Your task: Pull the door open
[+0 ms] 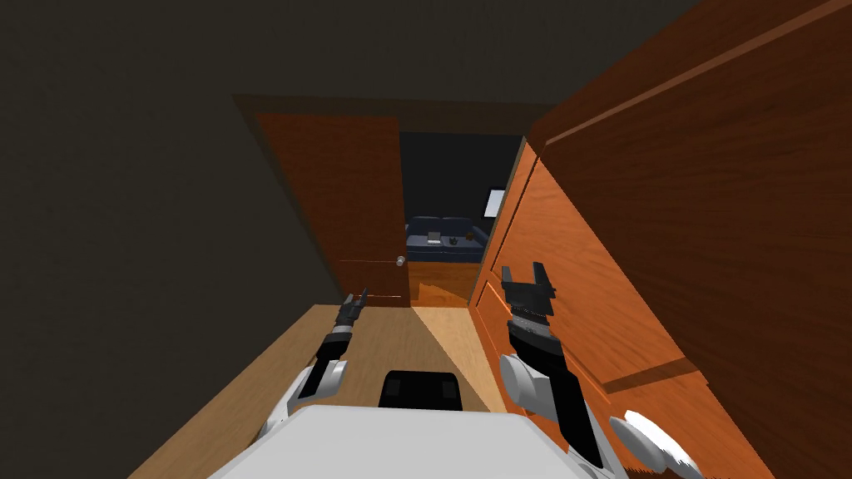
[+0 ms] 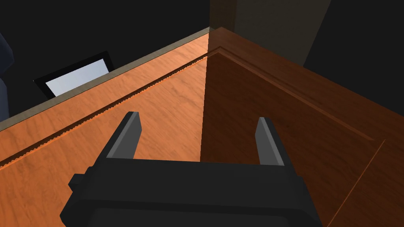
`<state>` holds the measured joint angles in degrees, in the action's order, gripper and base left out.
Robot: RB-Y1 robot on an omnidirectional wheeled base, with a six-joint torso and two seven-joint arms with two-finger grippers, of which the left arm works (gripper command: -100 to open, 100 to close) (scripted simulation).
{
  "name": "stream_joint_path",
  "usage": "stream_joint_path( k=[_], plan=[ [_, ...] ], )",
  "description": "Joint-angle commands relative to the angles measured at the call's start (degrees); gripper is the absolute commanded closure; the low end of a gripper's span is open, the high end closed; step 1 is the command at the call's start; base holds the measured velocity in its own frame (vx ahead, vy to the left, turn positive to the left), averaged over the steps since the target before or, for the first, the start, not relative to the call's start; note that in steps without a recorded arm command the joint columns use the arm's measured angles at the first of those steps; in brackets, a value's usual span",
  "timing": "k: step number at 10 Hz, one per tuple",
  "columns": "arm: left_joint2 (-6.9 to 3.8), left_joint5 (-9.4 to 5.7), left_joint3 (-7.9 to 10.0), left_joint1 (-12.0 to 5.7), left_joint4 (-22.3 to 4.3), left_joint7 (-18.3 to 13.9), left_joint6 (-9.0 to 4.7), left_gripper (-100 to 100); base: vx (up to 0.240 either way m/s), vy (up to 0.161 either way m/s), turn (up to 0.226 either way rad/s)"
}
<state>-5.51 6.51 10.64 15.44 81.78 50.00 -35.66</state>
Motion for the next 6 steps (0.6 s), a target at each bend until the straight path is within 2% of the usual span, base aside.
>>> stream_joint_path(
  k=[1,6],
  plan=[
    [0.04,0.48,0.49,-0.57,-2.2,2.1,-0.71,-100,0.106,-0.021,-0.074],
    [0.27,1.87,1.9,-2.14,-8.5,7.8,-2.64,-100,0.11,-0.009,-0.082]
  ],
)
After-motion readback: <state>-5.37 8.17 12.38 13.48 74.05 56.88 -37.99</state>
